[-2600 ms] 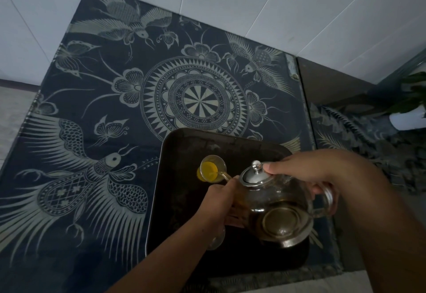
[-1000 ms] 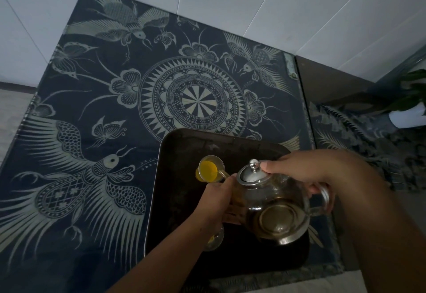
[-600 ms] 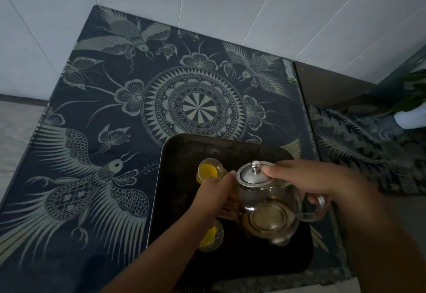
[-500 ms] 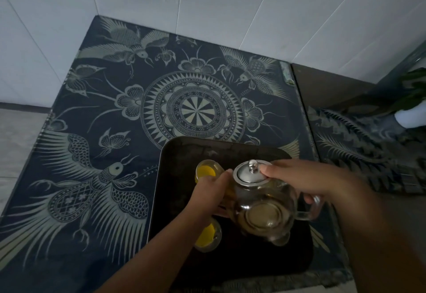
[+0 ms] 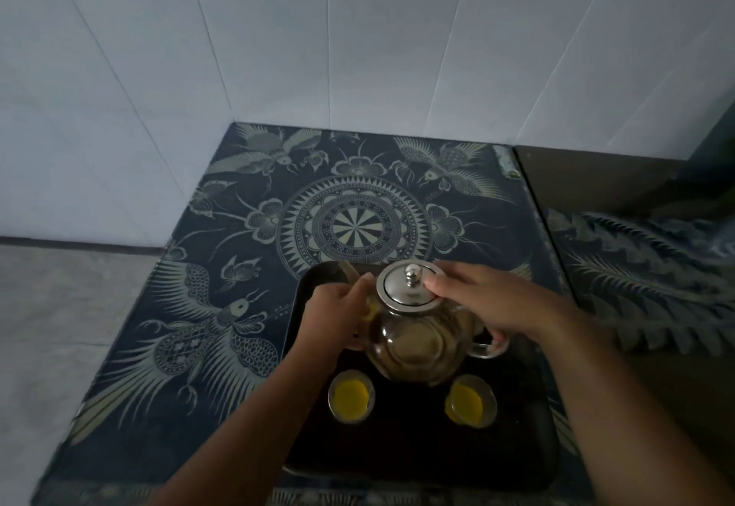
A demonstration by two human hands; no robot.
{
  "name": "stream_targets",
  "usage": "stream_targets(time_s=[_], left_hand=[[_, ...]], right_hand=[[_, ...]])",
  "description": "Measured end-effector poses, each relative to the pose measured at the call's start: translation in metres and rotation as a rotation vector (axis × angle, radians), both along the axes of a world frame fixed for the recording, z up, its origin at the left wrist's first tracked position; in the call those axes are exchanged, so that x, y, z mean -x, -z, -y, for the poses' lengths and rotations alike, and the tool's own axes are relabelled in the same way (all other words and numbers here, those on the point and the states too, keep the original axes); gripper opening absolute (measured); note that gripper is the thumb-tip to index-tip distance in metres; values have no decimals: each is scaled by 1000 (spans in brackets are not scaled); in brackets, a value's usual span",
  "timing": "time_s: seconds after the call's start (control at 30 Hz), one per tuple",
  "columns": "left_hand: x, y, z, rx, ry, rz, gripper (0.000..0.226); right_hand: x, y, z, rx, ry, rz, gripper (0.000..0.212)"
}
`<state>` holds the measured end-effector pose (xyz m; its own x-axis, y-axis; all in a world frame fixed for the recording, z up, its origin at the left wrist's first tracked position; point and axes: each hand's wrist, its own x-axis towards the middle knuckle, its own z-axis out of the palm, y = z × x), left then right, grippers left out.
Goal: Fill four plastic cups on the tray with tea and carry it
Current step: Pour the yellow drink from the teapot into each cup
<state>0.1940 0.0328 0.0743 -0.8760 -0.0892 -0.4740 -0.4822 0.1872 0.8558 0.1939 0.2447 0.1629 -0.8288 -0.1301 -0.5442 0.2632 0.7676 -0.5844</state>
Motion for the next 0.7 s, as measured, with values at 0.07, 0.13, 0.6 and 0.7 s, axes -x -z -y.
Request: stream_targets(time_s=[0.07,0.13,0.6,0.7], left_hand=[[-9,-8,2,63,-46,-44,53],[-19,-16,5,124,-92,-91,55],[-68,-34,19,287,-224,-304,82],[-72,-26,32,320,-222,-278,71]], right_hand=[[-3,0,-1,32,-32,-34,65],[-7,1,0,68,-51,-55,72],[-20,14,9,255,-184,-132,75],[-22,21,20,257,-181,-110,76]])
